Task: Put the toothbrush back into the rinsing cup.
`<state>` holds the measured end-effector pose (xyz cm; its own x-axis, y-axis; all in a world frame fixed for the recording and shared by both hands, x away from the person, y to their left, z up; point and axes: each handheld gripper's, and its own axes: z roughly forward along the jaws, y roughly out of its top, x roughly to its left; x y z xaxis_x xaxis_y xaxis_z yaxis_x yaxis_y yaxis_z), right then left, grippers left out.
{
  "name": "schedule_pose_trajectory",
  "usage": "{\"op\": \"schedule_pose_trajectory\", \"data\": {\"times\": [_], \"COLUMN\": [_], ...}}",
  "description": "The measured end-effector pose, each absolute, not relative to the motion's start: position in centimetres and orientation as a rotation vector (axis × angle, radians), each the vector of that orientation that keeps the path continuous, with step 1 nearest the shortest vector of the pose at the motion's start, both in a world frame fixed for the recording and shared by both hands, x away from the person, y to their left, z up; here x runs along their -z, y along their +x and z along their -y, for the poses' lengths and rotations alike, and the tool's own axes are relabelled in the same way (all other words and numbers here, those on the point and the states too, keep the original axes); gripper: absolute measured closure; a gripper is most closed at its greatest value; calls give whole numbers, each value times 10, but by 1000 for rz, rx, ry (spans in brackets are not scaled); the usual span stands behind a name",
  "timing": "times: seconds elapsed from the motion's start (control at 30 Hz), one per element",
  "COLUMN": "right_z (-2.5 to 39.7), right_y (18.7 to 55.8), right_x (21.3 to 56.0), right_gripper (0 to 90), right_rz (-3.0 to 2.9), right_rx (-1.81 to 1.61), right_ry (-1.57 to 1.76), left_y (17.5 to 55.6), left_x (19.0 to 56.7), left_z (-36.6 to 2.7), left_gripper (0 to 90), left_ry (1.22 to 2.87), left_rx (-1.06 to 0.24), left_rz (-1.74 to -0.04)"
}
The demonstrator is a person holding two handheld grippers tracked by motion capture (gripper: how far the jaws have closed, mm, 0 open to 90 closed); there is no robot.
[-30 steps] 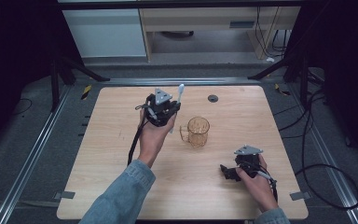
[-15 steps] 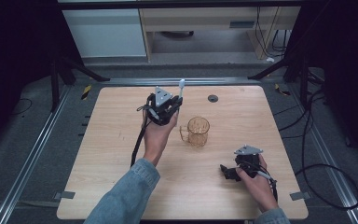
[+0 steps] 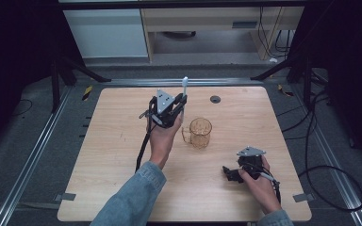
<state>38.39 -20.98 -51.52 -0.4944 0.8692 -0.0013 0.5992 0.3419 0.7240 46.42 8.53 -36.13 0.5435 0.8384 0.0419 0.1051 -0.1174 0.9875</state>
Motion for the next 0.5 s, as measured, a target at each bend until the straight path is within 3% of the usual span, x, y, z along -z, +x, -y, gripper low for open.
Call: {"op": "schedule_pose_trajectory", "data": {"times": [0.5], "right_z": [210], "right_y": [384], "right_x": [515], "right_gripper": [4], "right_rz": [-2226], "right_rx": [-952], "right_ry": [1292], "left_y": [463], "left_x": [369], "left_z": [-90], "left_gripper": [790], "left_ry": [1495], "left_rx": [-773], "left_rz": [-813]}}
